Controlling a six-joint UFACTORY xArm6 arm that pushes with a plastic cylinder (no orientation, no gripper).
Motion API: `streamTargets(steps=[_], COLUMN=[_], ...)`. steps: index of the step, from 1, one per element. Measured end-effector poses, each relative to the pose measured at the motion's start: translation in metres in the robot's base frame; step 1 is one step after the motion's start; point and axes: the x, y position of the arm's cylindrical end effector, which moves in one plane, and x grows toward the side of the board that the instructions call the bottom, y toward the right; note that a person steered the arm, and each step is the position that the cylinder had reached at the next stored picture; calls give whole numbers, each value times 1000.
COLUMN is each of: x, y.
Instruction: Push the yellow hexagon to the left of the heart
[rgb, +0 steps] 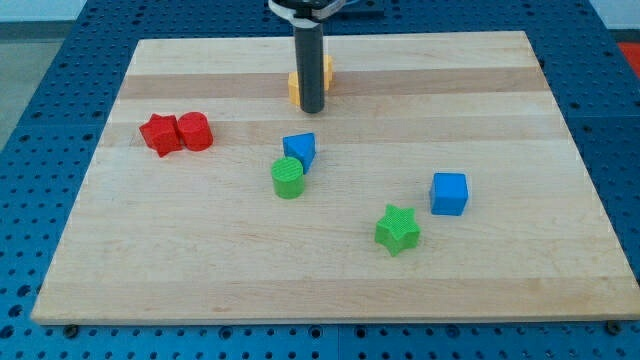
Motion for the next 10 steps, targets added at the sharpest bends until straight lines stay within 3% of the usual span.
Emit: streamTargets(steps=[2, 3, 6, 7, 10], x=[14, 1, 2, -16, -42], y=[-58, -63, -41, -11, -1])
